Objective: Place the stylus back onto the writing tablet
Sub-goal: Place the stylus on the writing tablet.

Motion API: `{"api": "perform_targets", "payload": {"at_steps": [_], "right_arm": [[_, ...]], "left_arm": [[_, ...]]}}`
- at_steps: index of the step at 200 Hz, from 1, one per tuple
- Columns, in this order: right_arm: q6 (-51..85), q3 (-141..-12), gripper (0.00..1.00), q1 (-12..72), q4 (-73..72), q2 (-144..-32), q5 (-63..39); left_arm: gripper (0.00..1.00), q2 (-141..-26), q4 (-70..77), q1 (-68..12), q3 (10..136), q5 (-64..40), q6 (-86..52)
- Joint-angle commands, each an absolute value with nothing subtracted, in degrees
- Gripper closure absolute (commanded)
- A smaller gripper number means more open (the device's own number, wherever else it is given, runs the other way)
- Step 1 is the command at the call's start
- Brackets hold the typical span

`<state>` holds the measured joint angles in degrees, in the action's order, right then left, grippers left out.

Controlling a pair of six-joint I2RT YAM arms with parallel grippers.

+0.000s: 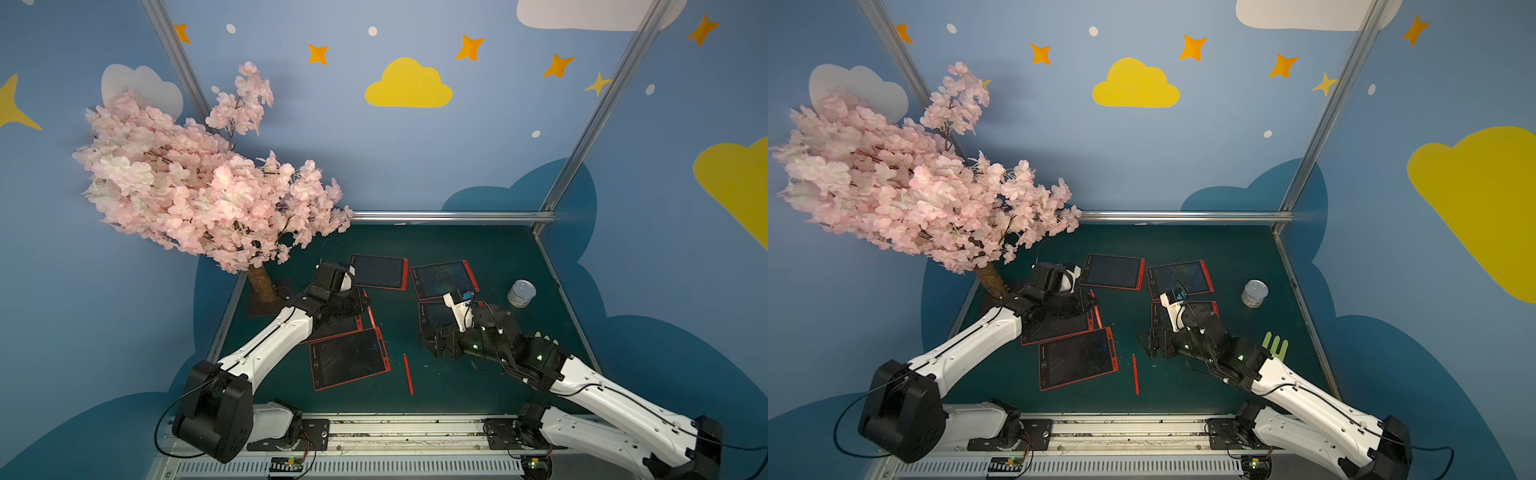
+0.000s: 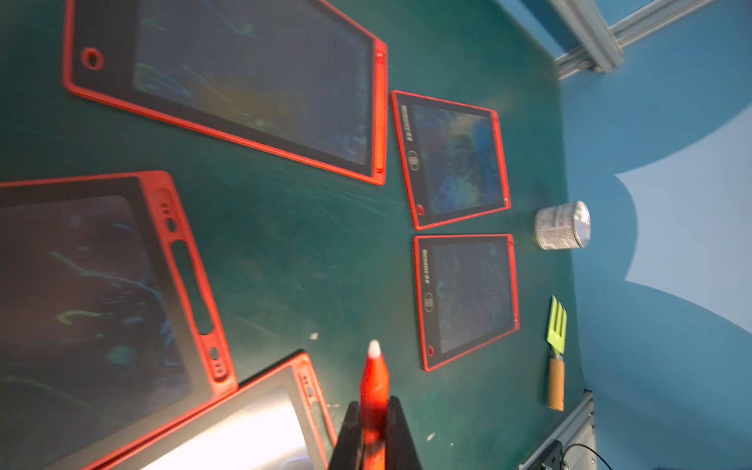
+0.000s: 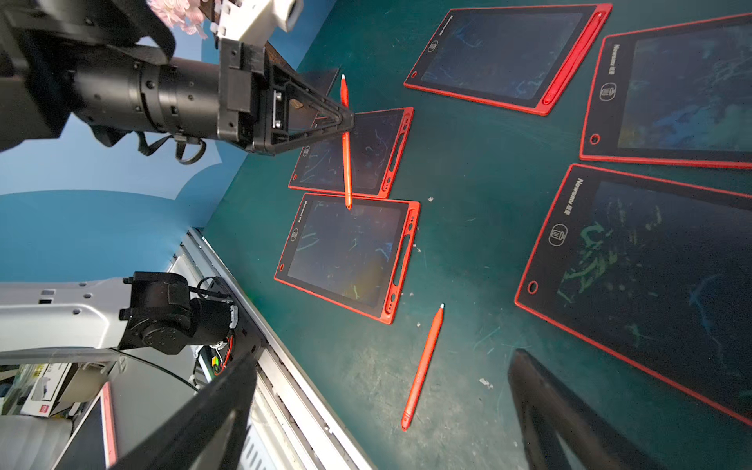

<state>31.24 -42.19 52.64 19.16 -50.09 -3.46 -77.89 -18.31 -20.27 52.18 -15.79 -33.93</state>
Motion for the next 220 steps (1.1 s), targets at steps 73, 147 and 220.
{"api": "perform_targets", "payload": {"at_steps": [73, 147, 220], "right_arm": [[27.3, -43.3, 0.04, 52.6, 20.8, -49.2, -4.7], [26.9, -42.9, 0.04, 52.6, 22.1, -48.4, -4.2], [26.9, -42.7, 0.05, 52.6, 22.6, -48.3, -3.9]], "left_arm": [[0.94, -93.0, -25.8, -14.2, 63.1, -15.0, -25.6], [0.95, -102.8, -26.7, -13.2, 68.1, -13.9, -22.6], [0.96, -106.0, -28.5, -12.5, 70.0, -13.8, -22.2]]}}
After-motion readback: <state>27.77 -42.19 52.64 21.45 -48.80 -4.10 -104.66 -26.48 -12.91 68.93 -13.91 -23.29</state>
